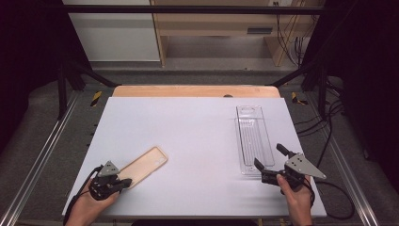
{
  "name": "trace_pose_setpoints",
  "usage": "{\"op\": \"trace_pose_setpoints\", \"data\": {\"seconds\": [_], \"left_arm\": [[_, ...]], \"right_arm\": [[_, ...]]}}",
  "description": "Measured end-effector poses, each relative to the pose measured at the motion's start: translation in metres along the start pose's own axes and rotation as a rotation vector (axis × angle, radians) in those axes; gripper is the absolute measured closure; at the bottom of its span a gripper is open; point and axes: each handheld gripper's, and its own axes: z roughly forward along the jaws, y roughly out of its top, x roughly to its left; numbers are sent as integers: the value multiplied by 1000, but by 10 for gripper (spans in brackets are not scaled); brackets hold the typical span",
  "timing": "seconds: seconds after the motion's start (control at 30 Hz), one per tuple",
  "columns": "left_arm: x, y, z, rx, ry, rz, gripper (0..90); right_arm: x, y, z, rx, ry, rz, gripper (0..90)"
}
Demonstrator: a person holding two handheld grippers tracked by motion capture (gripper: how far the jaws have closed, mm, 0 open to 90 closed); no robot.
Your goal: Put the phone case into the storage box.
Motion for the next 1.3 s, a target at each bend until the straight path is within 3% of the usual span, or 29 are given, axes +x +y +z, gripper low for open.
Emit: {"op": "trace_pose_setpoints", "data": {"seconds": [0.37,0.5,0.53,0.57,0.63,0.8,0.87,1.0,1.1,1.17,1.3], "left_arm": [[0,-3,-2,-27,2,10,900],[-2,1,-11,-91,22,36,897],[-4,4,-16,-128,34,53,880],[-4,4,-16,-128,34,53,859],[-5,8,-19,-149,43,72,787],[-2,18,-21,-209,64,105,473],[1,21,-17,-197,47,109,325],[6,23,-8,-155,37,130,135],[11,24,-1,-126,31,128,95],[18,23,5,-108,4,101,72],[23,22,10,-83,-9,103,71]], "right_arm": [[1,0,1,0,2,-3,26],[0,0,1,-2,1,1,26],[1,0,1,-1,1,2,26],[1,0,1,-1,1,2,26],[1,0,0,1,-2,1,26],[1,0,1,-3,0,-3,26],[1,0,1,-1,-1,-2,26],[1,0,1,-3,-3,-4,27],[2,1,0,-3,-1,-8,27],[2,1,0,-2,-4,-4,27],[1,0,1,-2,0,-5,27]]}}
